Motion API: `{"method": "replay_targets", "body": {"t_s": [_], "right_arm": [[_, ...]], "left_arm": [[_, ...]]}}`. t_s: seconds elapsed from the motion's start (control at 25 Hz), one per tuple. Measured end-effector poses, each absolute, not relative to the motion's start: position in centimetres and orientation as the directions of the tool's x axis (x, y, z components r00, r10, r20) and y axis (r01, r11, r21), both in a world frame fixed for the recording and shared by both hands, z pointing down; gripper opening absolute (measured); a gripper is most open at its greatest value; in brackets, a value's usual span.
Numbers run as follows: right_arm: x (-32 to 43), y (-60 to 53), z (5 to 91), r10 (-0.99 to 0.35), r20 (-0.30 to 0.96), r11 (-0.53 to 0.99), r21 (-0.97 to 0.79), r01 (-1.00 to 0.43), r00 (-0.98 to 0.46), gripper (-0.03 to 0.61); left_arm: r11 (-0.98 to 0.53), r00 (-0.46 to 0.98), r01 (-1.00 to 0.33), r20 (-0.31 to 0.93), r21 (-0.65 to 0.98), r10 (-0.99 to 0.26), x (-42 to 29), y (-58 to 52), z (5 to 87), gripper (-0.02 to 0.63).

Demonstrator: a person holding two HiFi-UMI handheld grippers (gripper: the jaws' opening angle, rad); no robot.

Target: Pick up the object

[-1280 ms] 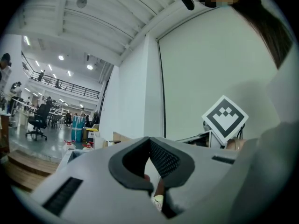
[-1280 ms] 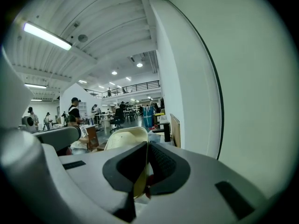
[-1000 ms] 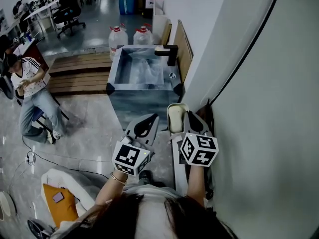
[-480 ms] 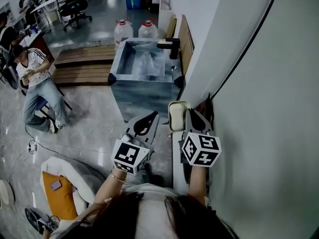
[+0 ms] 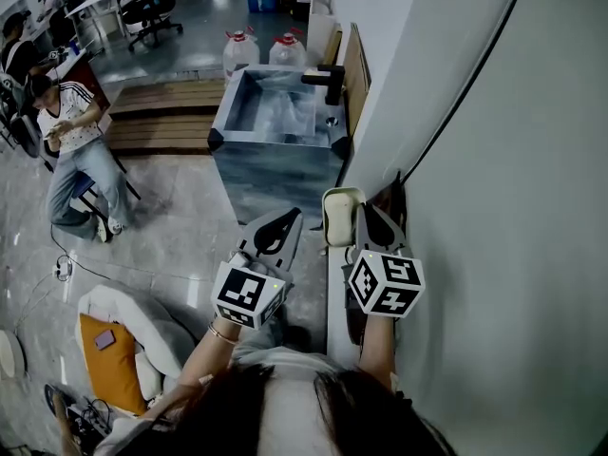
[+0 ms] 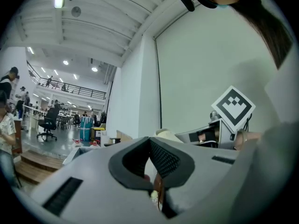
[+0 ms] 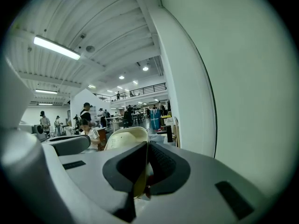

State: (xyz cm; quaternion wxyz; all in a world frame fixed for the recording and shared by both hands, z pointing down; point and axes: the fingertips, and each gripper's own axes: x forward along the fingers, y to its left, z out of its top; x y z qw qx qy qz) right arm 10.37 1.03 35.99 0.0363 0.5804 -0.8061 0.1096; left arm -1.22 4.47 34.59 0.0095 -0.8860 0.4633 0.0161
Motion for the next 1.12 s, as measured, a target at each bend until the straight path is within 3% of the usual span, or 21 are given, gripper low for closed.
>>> {"method": "replay_targets", "body": {"t_s": [1.12], "right_arm": [[10.6,2.4,36.1,-0.926,0.183,0.304,-0.155,-0.94,-0.33,0.034]], "left_arm": [[-0.57,0.57,-0.821,-0.03,-0.007,-0.821,-1.0,5.6,34.7,0.009]]}}
